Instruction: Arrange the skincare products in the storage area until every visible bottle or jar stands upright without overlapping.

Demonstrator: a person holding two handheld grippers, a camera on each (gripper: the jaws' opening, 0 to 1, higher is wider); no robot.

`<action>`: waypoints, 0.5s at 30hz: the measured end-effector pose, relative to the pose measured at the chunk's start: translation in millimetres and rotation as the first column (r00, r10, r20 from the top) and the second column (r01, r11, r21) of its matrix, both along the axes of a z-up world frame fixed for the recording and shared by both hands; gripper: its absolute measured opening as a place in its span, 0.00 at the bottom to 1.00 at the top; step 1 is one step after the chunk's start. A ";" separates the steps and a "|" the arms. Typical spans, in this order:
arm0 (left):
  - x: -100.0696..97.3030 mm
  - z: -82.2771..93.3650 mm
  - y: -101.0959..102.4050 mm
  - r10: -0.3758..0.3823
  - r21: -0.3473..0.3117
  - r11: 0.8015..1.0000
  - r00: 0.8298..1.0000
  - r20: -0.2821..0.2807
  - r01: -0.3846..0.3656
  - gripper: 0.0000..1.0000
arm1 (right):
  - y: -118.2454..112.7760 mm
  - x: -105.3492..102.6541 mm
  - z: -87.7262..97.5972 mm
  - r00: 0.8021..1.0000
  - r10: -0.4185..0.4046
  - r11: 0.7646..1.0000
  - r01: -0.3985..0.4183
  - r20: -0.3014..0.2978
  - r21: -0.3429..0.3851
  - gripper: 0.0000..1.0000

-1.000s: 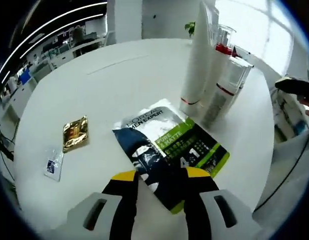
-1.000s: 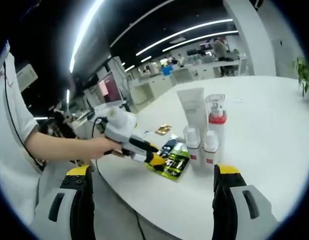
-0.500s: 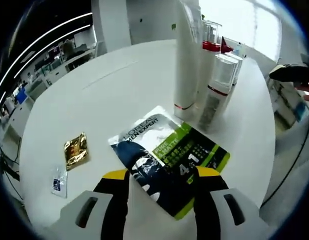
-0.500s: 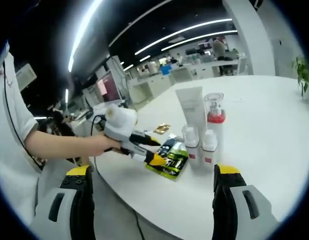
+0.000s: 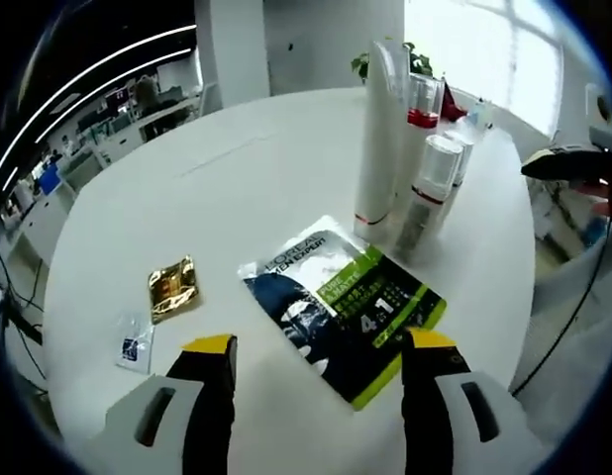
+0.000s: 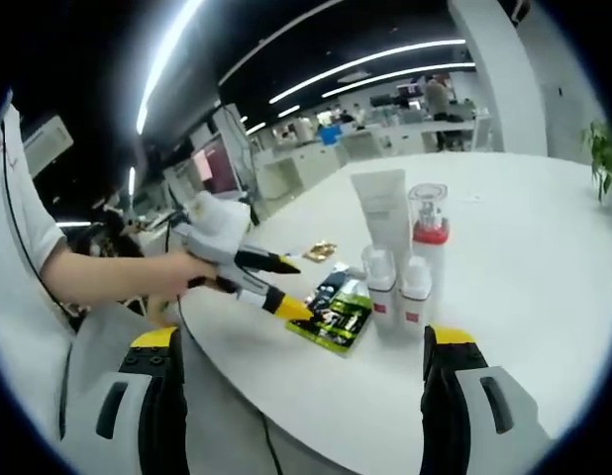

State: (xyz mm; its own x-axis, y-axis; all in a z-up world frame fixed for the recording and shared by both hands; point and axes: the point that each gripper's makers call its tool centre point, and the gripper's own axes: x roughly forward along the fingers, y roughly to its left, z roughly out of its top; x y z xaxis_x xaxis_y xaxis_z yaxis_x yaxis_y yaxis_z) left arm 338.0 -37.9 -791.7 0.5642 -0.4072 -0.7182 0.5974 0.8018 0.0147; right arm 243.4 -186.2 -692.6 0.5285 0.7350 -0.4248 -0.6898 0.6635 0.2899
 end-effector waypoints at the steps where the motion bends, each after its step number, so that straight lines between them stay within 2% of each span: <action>1: -2.9 2.7 4.8 0.010 -0.003 1.000 1.000 0.003 -0.010 0.72 | 0.1 -0.2 -0.1 1.000 0.002 1.000 -0.002 0.001 -0.001 0.99; 5: -13.1 13.0 15.6 0.031 -0.029 0.999 1.000 0.003 -0.031 0.81 | 0.1 -0.2 -1.9 1.000 0.009 1.000 -0.009 0.001 -0.013 0.99; 9: -27.8 18.2 28.3 0.048 -0.039 0.998 0.999 0.007 -0.048 0.85 | -0.3 -0.4 -2.1 1.000 0.009 1.000 -0.009 0.000 -0.015 0.99; 11: -30.0 16.3 35.5 0.060 -0.053 0.997 0.998 -0.003 -0.060 0.86 | -1.4 -0.1 -2.8 1.000 0.009 1.000 -0.009 0.003 -0.023 0.99; 15: -47.5 15.9 44.5 0.078 -0.058 0.995 0.997 -0.015 -0.078 0.89 | -1.5 -0.3 -3.5 1.000 0.011 0.999 -0.010 0.008 -0.036 0.99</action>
State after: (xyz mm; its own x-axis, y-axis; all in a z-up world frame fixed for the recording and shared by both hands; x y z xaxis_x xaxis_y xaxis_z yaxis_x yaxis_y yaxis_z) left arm 290.5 6.5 -775.8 0.5867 -0.4039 -0.7019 0.5329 0.8452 -0.0409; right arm 243.1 -187.7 -696.0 0.5244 0.7250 -0.4465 -0.6991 0.6660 0.2604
